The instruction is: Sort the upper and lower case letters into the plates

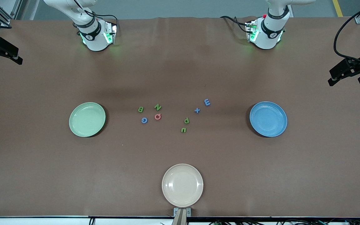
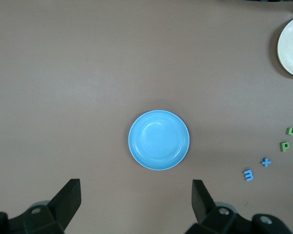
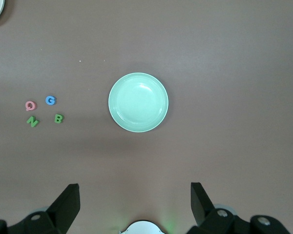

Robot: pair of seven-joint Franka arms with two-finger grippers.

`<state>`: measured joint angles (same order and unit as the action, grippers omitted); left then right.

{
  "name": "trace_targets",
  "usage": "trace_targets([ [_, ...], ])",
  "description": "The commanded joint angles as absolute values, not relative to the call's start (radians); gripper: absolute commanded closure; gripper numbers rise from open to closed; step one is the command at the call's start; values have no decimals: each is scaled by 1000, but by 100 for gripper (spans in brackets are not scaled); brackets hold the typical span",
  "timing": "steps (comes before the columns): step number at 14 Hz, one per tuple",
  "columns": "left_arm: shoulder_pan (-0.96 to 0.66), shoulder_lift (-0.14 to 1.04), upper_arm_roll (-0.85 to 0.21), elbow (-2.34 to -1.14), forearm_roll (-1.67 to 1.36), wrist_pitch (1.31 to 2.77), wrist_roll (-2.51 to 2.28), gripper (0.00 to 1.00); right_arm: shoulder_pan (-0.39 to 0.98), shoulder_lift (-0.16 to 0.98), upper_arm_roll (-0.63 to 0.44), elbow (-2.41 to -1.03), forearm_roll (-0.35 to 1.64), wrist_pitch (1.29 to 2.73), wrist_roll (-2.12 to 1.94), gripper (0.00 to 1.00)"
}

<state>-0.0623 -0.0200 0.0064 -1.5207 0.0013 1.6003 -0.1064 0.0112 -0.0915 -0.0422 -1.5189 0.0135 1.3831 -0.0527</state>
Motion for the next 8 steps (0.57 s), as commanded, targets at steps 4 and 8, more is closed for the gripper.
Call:
trace_targets([
  [4, -60, -35, 5, -1525, 2, 1608, -100, 0, 6, -94, -40, -1517, 2, 1374, -64, 0],
  [8, -77, -17, 2, -1526, 3, 1649, -84, 0, -3, -3, -41, -1517, 3, 1382, -63, 0],
])
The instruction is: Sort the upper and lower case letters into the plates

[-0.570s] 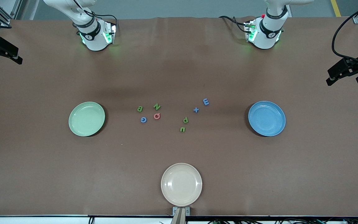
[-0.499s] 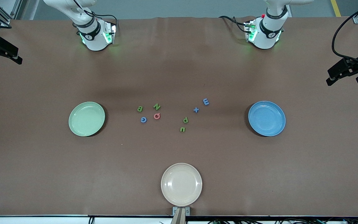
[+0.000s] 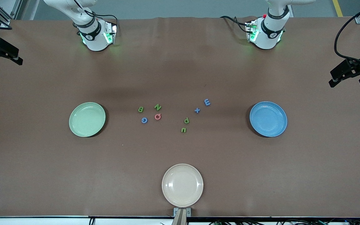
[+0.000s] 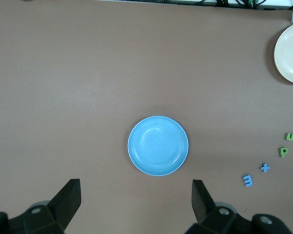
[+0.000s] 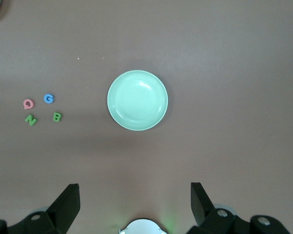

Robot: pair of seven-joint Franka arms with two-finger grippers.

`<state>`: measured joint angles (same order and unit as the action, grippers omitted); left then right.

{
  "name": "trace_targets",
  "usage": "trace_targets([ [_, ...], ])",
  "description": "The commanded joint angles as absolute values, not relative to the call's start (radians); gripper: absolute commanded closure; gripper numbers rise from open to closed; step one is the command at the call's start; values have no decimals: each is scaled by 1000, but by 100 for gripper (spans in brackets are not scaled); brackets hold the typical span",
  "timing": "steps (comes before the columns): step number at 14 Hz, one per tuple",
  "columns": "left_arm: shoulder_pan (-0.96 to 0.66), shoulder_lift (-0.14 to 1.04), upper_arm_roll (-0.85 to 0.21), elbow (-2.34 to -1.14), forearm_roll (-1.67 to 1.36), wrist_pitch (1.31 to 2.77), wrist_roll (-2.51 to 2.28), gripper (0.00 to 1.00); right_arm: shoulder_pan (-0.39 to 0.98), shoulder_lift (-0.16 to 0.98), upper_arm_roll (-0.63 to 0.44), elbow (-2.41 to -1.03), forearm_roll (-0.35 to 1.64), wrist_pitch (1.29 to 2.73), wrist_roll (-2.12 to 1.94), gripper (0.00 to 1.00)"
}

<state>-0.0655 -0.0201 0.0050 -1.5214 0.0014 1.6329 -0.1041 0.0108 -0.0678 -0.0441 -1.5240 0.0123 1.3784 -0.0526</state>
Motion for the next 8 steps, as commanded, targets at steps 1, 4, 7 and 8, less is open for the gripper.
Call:
trace_targets([
  [1, -78, -11, -11, -1526, 5, 1651, -83, 0, -12, 35, -44, -1516, 15, 1390, -64, 0],
  [4, -81, 23, -18, -1543, 6, 1640, -83, 0, -21, 155, -44, -1508, 15, 1431, -67, 0],
  [7, -80, 92, -28, -1543, 5, 1638, -78, 0, 29, 161, -41, -1612, 21, 1566, 10, 0],
  [8, -83, 100, -28, -1542, 5, 1638, -80, 0, 47, 161, -40, -1685, 49, 1648, 96, 0],
])
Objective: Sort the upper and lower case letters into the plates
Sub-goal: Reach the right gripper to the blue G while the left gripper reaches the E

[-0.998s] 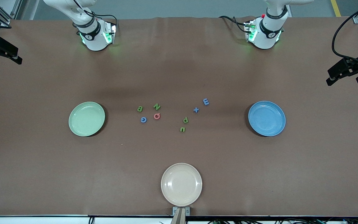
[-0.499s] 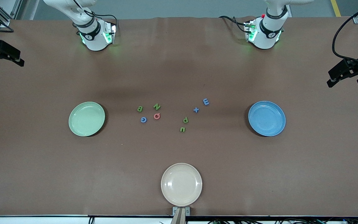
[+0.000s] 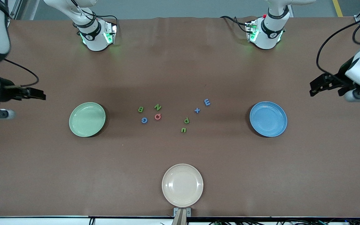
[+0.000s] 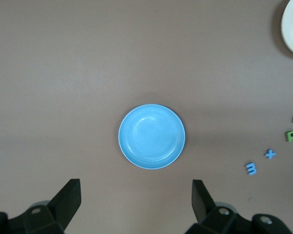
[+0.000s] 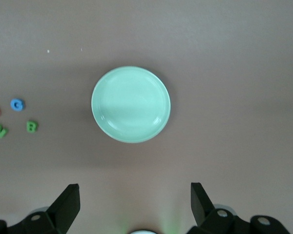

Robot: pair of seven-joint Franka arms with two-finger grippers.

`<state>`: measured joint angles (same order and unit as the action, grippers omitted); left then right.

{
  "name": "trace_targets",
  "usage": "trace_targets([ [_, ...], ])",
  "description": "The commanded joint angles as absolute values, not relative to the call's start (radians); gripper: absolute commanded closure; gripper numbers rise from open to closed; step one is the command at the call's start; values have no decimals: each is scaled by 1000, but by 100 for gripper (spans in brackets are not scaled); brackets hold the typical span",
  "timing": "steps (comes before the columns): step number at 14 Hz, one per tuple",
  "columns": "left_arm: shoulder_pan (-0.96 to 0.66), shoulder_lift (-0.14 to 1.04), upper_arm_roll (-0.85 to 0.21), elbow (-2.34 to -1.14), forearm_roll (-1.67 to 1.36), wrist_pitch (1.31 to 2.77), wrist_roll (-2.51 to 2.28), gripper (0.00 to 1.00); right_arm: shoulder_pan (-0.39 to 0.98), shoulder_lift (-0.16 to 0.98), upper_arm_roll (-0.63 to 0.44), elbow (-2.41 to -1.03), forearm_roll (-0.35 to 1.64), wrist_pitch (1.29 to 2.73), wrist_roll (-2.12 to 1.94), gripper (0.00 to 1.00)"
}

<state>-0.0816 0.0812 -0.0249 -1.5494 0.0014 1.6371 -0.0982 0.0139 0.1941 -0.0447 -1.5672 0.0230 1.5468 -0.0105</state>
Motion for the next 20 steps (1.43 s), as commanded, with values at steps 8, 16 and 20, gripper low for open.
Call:
trace_targets([
  [8, -80, 156, -55, -1587, -70, 1583, -347, 1, 377, 340, -41, -1873, 106, 2152, 627, 0],
  [16, -75, 124, -351, -1913, -81, 1914, -958, 1, 537, 500, -43, -1914, 104, 2436, 833, 0],
  [20, -75, 124, -425, -2049, -81, 2063, -1086, 2, 567, 549, -46, -1951, 103, 2539, 841, 5],
])
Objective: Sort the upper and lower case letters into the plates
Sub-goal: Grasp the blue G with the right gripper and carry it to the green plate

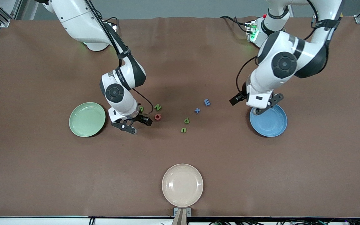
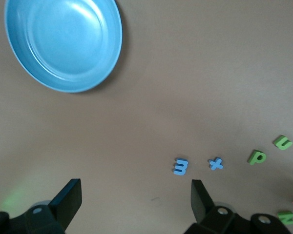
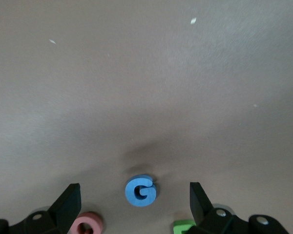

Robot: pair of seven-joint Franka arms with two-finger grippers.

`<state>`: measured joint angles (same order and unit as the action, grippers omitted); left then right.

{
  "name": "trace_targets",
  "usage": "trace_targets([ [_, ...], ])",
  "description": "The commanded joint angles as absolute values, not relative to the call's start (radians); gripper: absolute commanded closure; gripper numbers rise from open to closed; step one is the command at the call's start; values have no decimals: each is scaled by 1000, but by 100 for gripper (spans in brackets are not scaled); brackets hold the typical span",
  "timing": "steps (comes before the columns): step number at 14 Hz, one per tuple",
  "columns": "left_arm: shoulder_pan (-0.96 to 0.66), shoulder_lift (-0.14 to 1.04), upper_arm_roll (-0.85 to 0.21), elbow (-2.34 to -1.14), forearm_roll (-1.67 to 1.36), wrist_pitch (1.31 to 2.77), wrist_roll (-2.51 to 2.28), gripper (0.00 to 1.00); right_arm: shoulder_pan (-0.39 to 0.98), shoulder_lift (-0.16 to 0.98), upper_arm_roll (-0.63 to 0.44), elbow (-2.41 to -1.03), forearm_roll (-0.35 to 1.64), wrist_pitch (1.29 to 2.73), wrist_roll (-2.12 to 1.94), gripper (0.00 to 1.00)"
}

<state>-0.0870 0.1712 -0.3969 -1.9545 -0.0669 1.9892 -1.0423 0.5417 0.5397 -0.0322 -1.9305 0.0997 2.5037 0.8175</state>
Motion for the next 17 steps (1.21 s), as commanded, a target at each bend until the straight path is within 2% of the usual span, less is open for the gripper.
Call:
trace_targets([
  [1, -75, 124, -452, -2095, -81, 2121, -1126, 2, 575, 560, -48, -1951, 101, 2542, 850, 7],
  [4, -77, 127, -509, -2190, -75, 2258, -1180, 1, 581, 575, -48, -1951, 95, 2552, 853, 14],
  [7, -87, 140, -532, -2230, -61, 2299, -1192, 1, 586, 578, -49, -1965, 94, 2577, 853, 30],
  [9, -126, 147, -532, -2287, -3, 2412, -1195, 0, 584, 583, -49, -1971, 94, 2605, 853, 40],
  [13, -158, 204, -532, -2292, 8, 2469, -1236, 0, 584, 589, -51, -1971, 94, 2609, 853, 54],
  [16, -161, 265, -531, -2287, 67, 2540, -1261, 1, 583, 588, -51, -1976, 94, 2602, 851, 92],
  [17, -160, 287, -531, -2281, 122, 2543, -1284, 1, 583, 572, -54, -1982, 94, 2593, 845, 97],
])
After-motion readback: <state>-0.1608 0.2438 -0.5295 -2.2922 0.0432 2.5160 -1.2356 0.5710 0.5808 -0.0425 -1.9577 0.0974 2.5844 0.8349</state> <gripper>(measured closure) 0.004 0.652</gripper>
